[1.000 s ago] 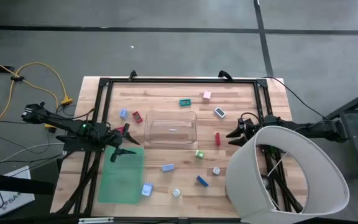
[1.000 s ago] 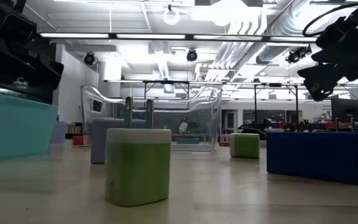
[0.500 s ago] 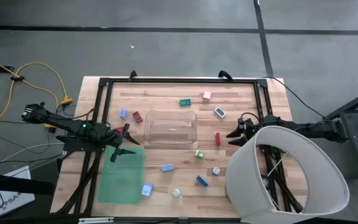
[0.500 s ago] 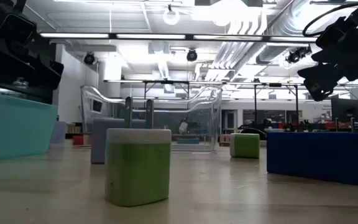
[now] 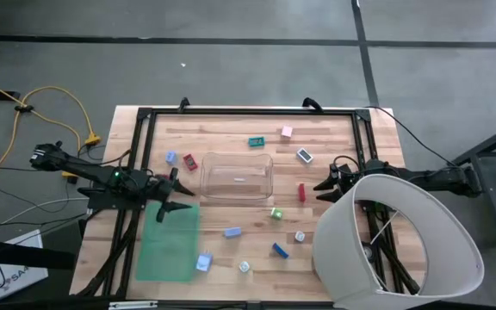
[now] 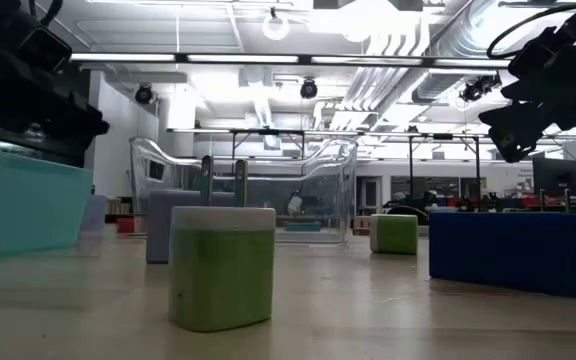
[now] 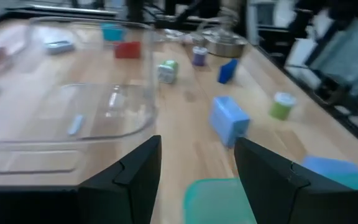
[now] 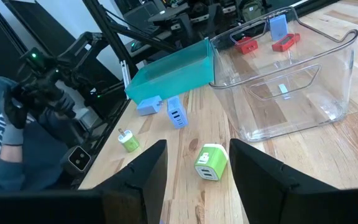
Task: Pick & Place Office items
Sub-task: Put the top red digital clock into the green bin
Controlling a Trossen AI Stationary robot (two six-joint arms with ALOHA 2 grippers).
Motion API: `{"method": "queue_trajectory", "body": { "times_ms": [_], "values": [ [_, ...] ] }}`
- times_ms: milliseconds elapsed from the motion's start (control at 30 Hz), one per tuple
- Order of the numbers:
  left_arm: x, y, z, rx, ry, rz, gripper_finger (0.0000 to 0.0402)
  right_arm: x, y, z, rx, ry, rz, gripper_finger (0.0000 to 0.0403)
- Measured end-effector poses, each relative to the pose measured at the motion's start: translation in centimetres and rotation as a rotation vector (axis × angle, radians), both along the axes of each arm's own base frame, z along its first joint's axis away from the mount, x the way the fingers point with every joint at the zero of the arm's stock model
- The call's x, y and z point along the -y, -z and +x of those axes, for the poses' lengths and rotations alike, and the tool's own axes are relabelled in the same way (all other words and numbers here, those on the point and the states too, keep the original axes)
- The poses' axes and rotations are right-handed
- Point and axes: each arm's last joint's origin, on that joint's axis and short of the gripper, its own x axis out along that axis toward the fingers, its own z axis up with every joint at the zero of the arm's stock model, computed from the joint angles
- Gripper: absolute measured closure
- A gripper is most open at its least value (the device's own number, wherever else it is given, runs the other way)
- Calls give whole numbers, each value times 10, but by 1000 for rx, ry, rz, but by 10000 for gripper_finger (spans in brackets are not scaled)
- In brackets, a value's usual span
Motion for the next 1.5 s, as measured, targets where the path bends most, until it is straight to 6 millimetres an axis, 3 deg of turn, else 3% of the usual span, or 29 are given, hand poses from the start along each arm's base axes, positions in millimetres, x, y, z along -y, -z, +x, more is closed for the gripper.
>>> {"method": "queue_trajectory", "body": {
  "times_ms": [367, 600, 733, 867, 1033, 1233, 1500],
  "values": [
    [-4, -42, 1, 181, -145, 79, 206, 0, 0, 0, 0, 0, 0, 241],
    [-6, -48, 1, 234, -205, 3, 206, 0, 0, 0, 0, 0, 0, 241],
    [-7, -60, 0, 259, -241, 51, 206, 0, 0, 0, 0, 0, 0, 241],
    [-10, -79, -3, 230, -307, 119, 206, 0, 0, 0, -1, 0, 0, 241],
    [-16, -95, -3, 113, -535, 85, 206, 0, 0, 0, 0, 0, 0, 241],
    [-18, -99, 6, 107, -799, -11, 206, 0, 0, 0, 0, 0, 0, 241],
    [-17, -91, 15, 90, -829, -155, 206, 0, 0, 0, 0, 0, 0, 241]
  ]
}}
